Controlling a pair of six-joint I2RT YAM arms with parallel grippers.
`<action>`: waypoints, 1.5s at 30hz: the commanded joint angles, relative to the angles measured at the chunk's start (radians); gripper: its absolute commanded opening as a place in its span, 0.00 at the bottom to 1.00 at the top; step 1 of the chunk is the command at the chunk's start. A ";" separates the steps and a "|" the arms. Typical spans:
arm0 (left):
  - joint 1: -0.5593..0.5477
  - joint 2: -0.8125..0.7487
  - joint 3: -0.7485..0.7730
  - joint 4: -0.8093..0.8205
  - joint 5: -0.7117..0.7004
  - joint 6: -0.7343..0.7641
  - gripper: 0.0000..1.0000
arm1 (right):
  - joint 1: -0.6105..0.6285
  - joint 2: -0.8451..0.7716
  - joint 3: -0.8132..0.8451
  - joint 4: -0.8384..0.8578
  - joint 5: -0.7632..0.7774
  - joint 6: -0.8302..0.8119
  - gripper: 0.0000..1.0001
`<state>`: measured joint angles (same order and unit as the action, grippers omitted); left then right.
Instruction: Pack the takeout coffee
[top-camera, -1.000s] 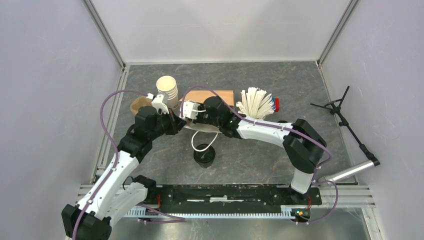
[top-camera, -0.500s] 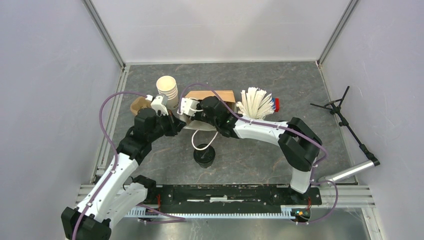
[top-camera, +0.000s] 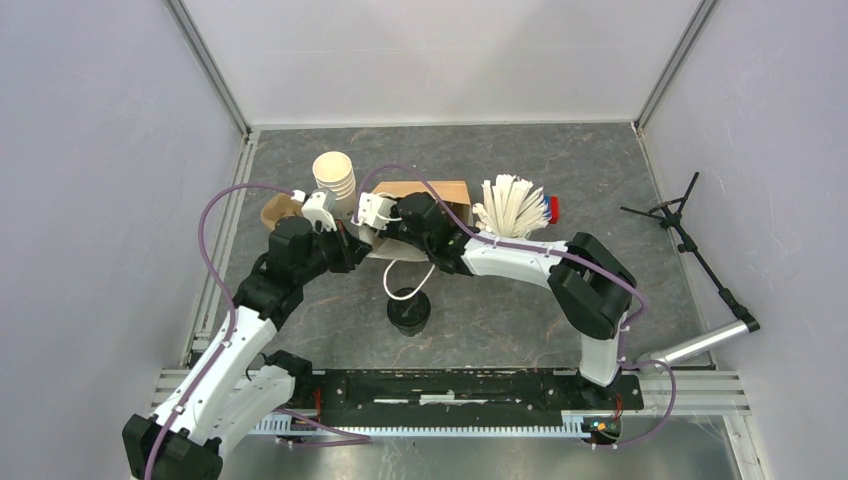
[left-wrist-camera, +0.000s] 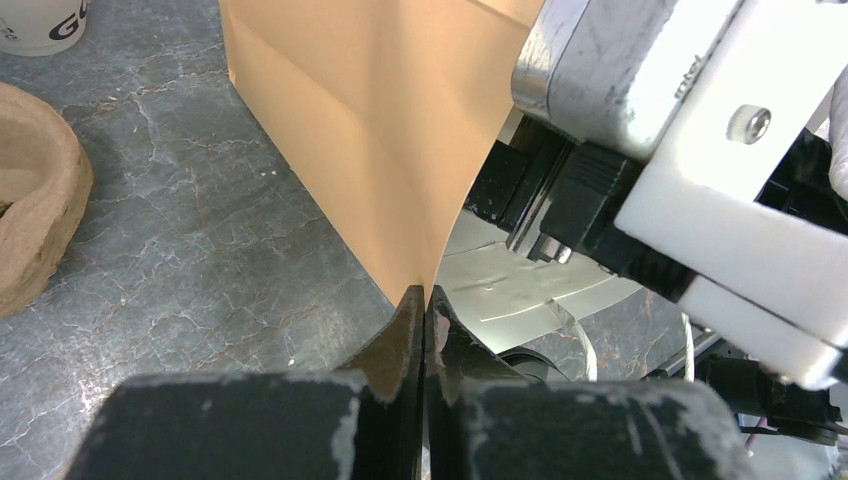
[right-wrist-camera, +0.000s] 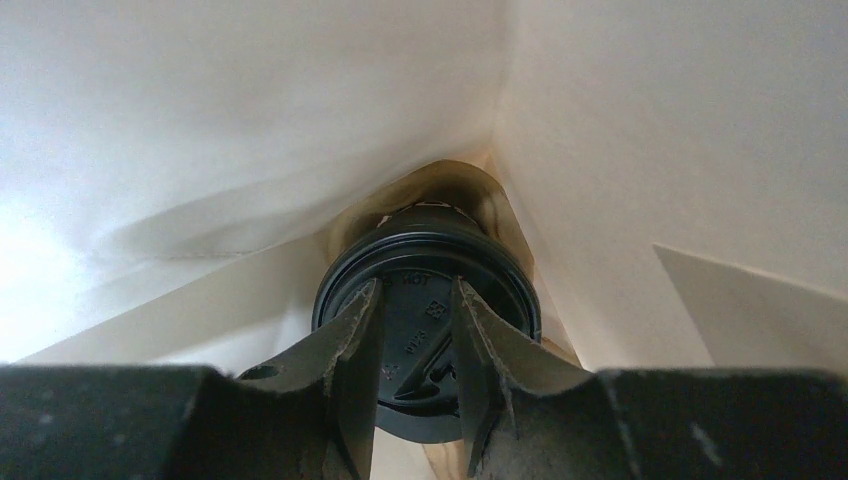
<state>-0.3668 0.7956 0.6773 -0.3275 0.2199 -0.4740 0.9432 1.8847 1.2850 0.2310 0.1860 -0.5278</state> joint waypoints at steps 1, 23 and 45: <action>-0.002 -0.025 0.000 0.018 0.035 -0.028 0.02 | -0.008 0.028 0.013 -0.006 0.062 0.023 0.36; -0.003 -0.007 0.024 0.011 -0.002 -0.022 0.02 | -0.009 -0.098 -0.018 -0.041 -0.007 0.005 0.40; -0.002 -0.007 0.035 0.002 -0.019 -0.022 0.02 | -0.010 -0.299 -0.069 -0.171 -0.180 0.011 0.53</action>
<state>-0.3668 0.7929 0.6765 -0.3382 0.2111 -0.4740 0.9394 1.6855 1.2118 0.1001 0.0937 -0.5385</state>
